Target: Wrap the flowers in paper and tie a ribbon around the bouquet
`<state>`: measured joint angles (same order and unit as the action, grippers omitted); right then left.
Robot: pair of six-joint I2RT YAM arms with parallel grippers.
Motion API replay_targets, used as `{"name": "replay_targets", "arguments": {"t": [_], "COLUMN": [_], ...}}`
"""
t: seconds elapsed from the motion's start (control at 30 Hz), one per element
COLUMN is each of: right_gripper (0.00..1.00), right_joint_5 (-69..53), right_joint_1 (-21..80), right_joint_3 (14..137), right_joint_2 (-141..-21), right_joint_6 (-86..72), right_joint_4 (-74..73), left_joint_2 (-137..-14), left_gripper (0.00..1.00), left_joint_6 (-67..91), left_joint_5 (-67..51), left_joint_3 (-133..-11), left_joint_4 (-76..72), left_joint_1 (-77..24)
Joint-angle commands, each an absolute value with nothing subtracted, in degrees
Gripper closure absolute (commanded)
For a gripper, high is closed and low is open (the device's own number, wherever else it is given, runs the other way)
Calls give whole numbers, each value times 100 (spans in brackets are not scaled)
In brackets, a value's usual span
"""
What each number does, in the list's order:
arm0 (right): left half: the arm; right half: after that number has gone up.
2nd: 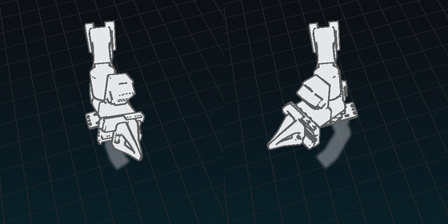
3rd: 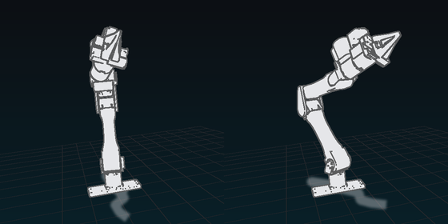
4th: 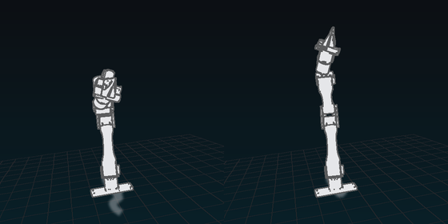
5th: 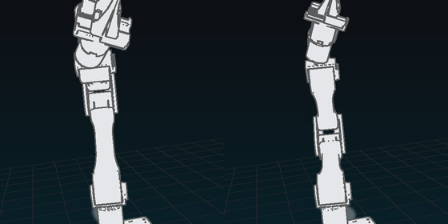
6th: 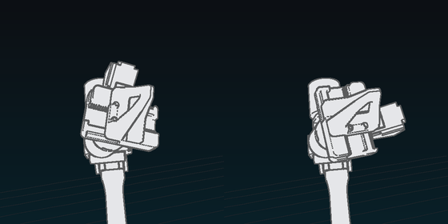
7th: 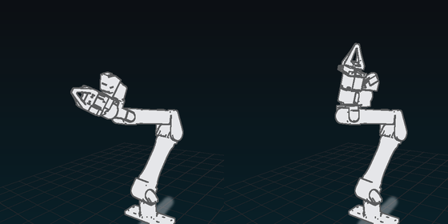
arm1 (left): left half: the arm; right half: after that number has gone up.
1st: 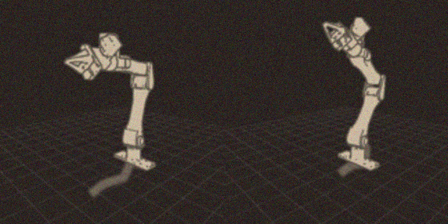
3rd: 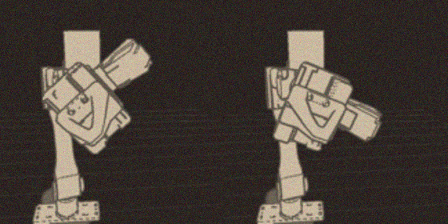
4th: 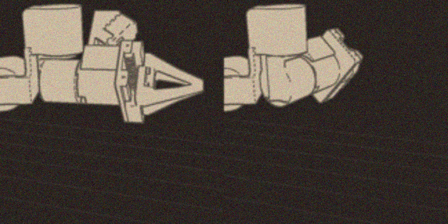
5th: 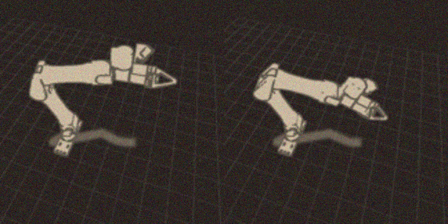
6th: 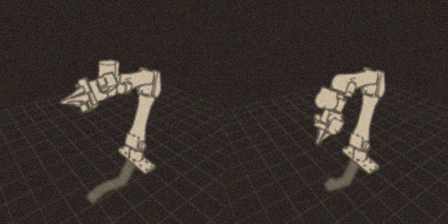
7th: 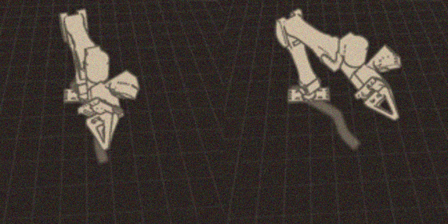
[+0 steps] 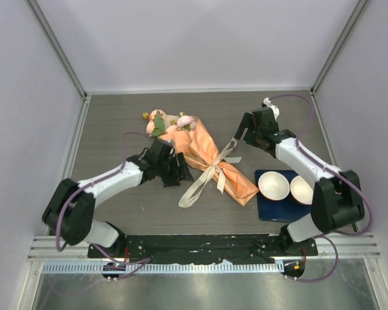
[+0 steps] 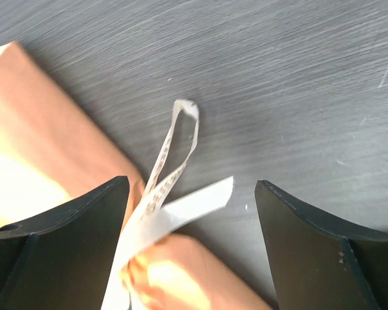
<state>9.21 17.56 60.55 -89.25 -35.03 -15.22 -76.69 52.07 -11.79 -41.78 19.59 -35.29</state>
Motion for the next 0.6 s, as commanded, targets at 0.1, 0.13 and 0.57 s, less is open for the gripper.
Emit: {"name": "replay_targets", "arguments": {"t": [0.1, 0.13, 0.57], "right_gripper": [14, 15, 11], "right_joint_5": [1029, 994, 896], "right_joint_1": [2302, 2407, 2575], "right_joint_3": [6275, 6310, 6652], "right_joint_2": [-7103, -6971, -5599], "right_joint_6": [-2865, -2883, -2883], "right_joint_4": [-3040, -3276, -4025], "left_joint_2": [-9912, -10166, -10716], "left_gripper": [47, 47, 22], "left_joint_6": [4773, 4738, 3965], "left_joint_5": [-1626, -1643, -1557], "left_joint_3": [-6194, -6579, -8464], "left_joint_4": [1748, 1810, 2345], "left_joint_1": [-3341, -3296, -2127]}}
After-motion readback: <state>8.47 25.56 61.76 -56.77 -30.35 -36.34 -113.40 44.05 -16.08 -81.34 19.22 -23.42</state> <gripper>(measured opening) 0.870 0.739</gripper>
